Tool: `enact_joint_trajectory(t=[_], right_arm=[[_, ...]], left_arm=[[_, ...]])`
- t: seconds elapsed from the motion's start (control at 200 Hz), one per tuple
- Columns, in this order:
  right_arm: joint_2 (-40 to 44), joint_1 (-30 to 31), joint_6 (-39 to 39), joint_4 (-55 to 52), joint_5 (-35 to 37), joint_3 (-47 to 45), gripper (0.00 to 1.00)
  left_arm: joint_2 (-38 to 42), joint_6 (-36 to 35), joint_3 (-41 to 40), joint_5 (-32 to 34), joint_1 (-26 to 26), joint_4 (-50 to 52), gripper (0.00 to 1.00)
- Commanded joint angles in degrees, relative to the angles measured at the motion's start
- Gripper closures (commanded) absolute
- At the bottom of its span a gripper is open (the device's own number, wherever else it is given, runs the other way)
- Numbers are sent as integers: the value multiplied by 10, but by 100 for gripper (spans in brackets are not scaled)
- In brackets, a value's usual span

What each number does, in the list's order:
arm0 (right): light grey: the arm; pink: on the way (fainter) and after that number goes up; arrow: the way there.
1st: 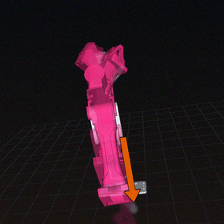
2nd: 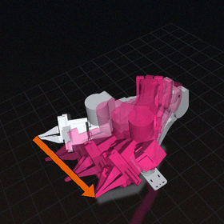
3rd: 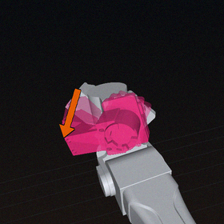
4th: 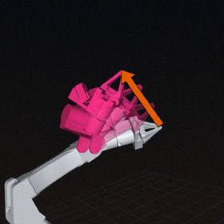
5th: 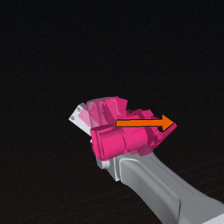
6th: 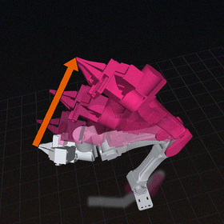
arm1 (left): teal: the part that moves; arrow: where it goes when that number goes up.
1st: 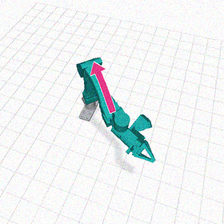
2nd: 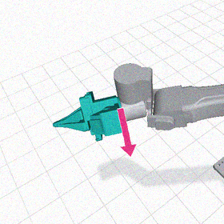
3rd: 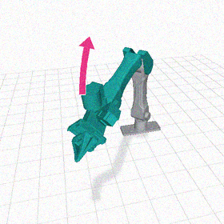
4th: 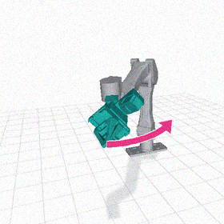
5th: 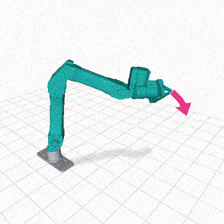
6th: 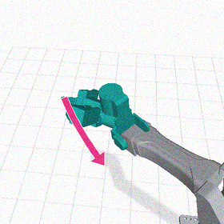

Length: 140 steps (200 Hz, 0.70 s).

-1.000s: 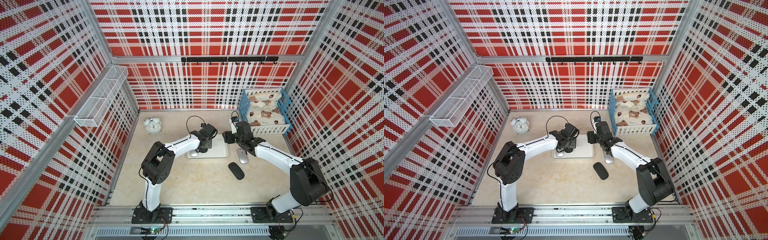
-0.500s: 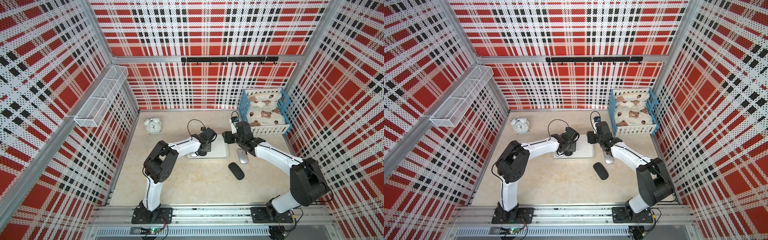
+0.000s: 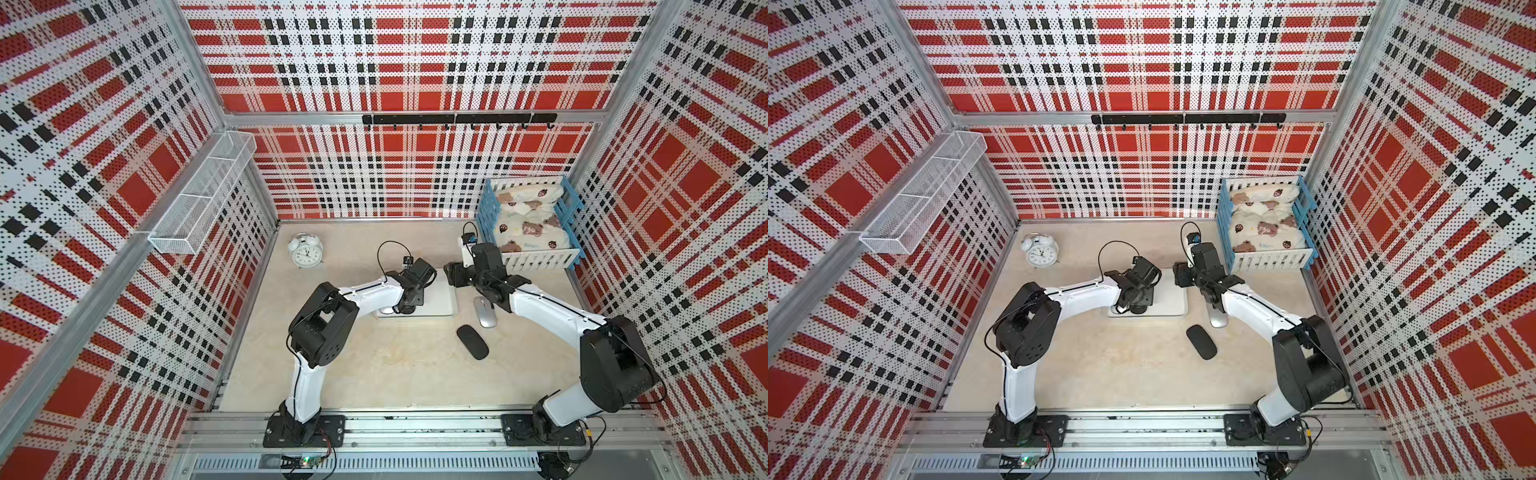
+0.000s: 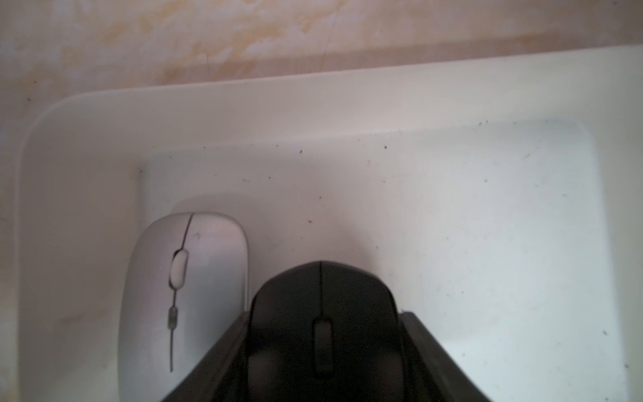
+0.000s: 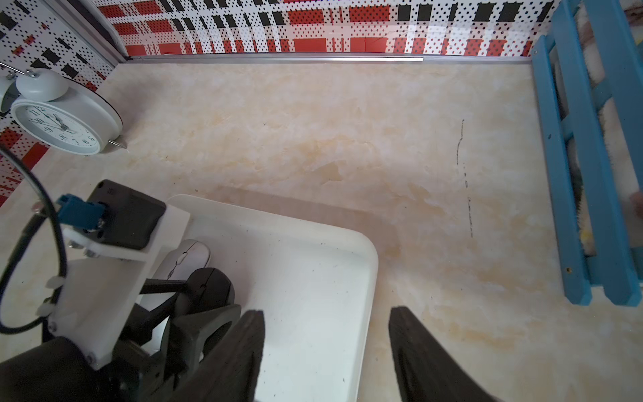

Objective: Put the mouse in the storage box
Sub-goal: Place the mouse in the storage box.

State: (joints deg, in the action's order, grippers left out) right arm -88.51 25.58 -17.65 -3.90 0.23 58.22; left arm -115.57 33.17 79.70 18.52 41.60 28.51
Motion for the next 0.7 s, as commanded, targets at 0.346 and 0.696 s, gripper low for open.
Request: enact_joint_trajectory(t=[0.346, 0.696], right_arm=[[-12, -4, 2, 10, -5, 4, 36], [-14, -3, 5, 9, -8, 3, 36]], left_arm=[[-24, 4, 7, 33, 2, 28, 38], [-19, 5, 18, 41, 8, 40, 28]])
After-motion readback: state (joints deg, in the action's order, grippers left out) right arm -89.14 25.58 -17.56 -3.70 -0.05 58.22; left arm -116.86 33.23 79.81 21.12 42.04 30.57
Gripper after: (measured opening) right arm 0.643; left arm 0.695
